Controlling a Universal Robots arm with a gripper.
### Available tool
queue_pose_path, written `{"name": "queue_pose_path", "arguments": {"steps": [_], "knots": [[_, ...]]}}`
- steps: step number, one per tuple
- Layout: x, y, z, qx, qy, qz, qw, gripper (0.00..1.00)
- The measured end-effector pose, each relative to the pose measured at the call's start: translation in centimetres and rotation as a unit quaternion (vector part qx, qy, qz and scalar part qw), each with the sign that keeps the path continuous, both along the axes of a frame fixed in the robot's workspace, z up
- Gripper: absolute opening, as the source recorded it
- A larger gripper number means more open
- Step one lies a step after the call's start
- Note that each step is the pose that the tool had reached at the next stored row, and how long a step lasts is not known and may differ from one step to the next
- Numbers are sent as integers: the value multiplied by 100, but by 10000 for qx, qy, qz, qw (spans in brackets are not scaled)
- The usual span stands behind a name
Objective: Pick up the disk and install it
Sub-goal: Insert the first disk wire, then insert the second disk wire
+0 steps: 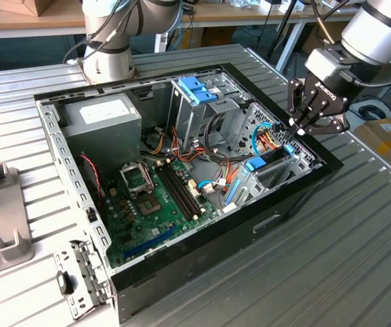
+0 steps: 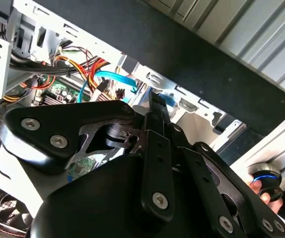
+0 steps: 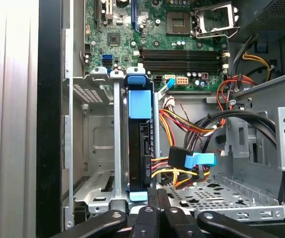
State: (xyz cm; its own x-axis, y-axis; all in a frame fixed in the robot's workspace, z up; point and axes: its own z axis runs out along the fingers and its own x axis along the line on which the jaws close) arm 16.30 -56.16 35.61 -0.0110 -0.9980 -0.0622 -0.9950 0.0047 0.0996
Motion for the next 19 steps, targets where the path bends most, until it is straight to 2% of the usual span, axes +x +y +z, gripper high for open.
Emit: {"name": "queue_pose_path", "arguments": {"steps": [5, 19], "knots": [[48, 1, 0, 0, 8, 0, 10000, 10], [66, 0, 0, 0, 8, 0, 10000, 11]]}}
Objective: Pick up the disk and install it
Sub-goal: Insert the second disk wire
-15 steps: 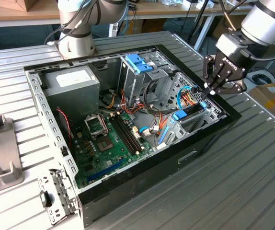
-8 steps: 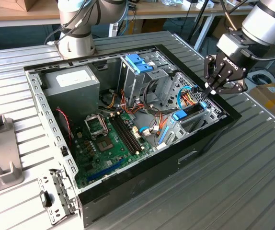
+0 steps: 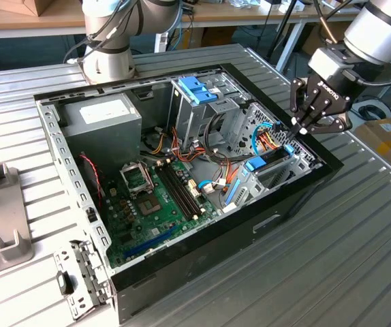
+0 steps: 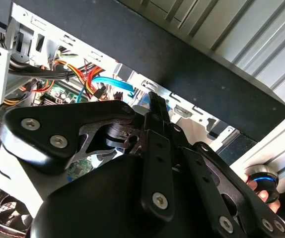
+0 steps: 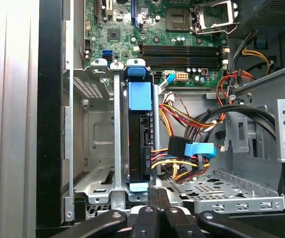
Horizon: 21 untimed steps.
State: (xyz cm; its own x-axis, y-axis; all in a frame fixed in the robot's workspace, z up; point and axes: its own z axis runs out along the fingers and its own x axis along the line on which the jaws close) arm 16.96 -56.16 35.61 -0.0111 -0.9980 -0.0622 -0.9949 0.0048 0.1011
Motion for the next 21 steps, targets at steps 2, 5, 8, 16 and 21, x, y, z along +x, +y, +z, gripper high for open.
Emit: {"name": "queue_pose_path", "arguments": {"steps": [2, 5, 8, 16, 21], "knots": [[1, 0, 0, 0, 0, 0, 10000, 17], [3, 0, 0, 0, 0, 0, 10000, 36], [4, 0, 0, 0, 0, 0, 10000, 48], [7, -1, 8, 1, 0, 0, 10000, 48], [-2, 0, 47, 0, -3, 0, 10000, 48]]}}
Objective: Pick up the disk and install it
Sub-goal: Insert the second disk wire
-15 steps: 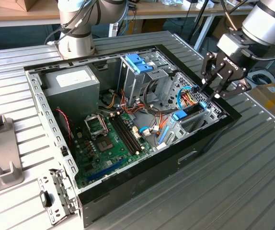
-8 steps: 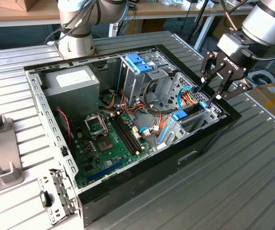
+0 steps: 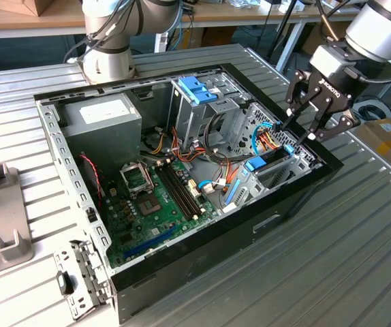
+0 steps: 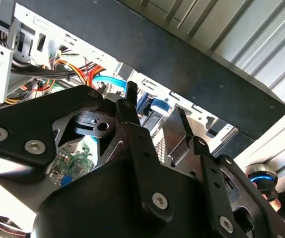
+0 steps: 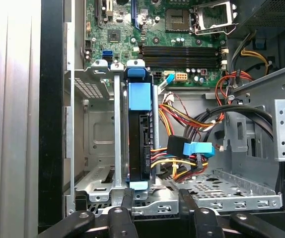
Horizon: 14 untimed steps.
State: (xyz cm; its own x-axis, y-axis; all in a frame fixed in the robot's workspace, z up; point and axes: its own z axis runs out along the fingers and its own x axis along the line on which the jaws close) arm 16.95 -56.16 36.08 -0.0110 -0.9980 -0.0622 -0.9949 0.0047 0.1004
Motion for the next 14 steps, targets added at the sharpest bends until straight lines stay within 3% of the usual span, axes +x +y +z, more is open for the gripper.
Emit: {"name": "queue_pose_path", "arguments": {"steps": [9, 14], "knots": [[-43, 7, 34, 0, -10, 0, 10000, 48], [-72, 32, 51, 0, -19, 0, 10000, 48]]}}
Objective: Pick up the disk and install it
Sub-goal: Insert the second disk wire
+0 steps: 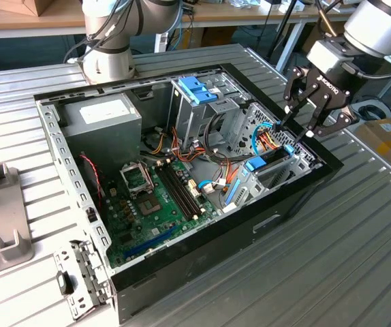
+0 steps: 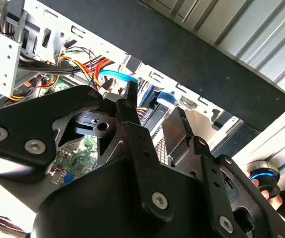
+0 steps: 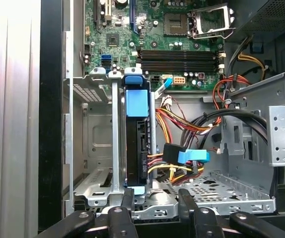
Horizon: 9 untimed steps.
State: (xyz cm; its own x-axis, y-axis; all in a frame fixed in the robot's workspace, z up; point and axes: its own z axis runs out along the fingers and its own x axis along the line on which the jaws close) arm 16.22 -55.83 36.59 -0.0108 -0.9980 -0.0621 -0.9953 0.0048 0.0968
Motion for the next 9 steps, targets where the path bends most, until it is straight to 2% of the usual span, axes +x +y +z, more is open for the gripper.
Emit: {"name": "queue_pose_path", "arguments": {"steps": [9], "knots": [[-82, 30, 33, -4, -22, 0, 10000, 48]]}}
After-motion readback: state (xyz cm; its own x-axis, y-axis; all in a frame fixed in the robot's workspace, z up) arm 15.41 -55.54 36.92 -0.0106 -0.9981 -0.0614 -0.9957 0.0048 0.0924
